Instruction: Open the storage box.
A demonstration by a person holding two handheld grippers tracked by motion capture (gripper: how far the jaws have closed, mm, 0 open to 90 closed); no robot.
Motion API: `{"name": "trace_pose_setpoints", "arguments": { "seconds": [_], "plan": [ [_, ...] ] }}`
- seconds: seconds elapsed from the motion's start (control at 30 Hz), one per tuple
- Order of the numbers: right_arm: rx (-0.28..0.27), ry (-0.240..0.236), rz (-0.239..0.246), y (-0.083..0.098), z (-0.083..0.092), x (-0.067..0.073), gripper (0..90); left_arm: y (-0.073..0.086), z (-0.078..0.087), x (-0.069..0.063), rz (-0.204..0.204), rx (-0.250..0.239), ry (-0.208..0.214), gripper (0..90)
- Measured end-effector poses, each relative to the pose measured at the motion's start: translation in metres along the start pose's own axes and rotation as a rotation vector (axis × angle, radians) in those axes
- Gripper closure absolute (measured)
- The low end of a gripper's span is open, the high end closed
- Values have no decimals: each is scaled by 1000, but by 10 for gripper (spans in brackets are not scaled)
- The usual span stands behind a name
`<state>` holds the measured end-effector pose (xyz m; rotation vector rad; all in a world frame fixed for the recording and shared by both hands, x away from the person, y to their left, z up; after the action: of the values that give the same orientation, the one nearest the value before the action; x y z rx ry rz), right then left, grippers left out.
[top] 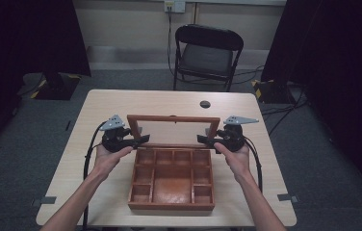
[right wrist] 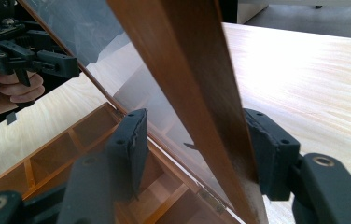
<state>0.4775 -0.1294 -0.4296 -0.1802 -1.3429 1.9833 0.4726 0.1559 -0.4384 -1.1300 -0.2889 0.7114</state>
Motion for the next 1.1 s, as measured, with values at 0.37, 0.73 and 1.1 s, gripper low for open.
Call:
{"name": "trace_pose_setpoints", "arguments": {
  "seconds": [0.37,0.73,1.1],
  "plan": [
    [7,-2,-10,2,-7,-6,435,1,-4,5,10,-3,-2,484],
    [7,6,-19,5,-8,-13,424,7,-9,9,26,2,-4,493],
    [22,18,-30,10,-14,-16,420,21,-17,16,55,43,-2,510]
  ]
}}
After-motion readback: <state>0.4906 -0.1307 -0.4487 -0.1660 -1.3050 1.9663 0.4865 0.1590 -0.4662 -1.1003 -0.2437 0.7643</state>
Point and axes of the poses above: each handheld gripper's, and its own axes: z roughly backward along the jaws, y roughly out of its underside, x roughly to its left, the point moved 7 cm from there along -z, roughly forward along the jaws, and after that the axes turned 2 degrees about x, right-handed, at the moved point
